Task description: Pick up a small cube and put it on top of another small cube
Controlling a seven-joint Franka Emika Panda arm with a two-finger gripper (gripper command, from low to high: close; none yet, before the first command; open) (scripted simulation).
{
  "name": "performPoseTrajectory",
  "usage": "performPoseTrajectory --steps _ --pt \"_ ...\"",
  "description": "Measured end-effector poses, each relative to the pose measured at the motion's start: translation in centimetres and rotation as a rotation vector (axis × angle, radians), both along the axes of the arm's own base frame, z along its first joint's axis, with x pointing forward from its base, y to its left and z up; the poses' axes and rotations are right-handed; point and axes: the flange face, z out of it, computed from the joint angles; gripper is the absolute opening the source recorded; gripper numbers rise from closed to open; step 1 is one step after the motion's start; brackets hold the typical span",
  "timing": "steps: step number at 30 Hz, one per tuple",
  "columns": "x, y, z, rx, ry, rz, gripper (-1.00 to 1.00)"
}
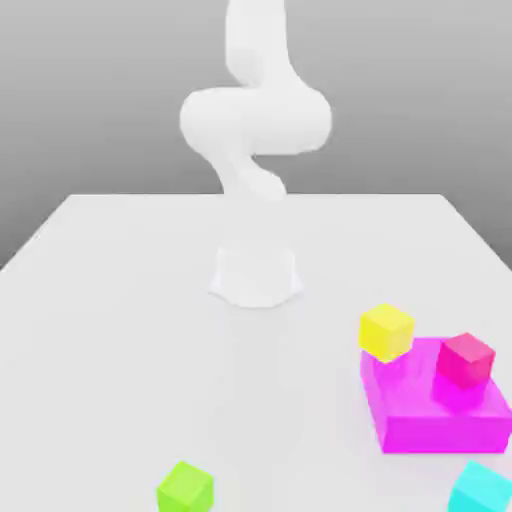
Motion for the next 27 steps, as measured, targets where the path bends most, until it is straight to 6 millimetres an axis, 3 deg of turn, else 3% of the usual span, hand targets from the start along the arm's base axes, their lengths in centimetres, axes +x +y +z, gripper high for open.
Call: performPoseTrajectory --steps 7,14,21,27 --pt "7.8 5.0 -8.9 -0.085 0.168 0.159 0.0" --pt "12.8 10.7 -19.4 -0.162 0.327 0.329 0.0" --pt "14.5 17.2 -31.3 -0.235 0.48 0.52 0.0" --pt "13.7 21.3 -42.1 -0.285 0.612 0.67 0.0"
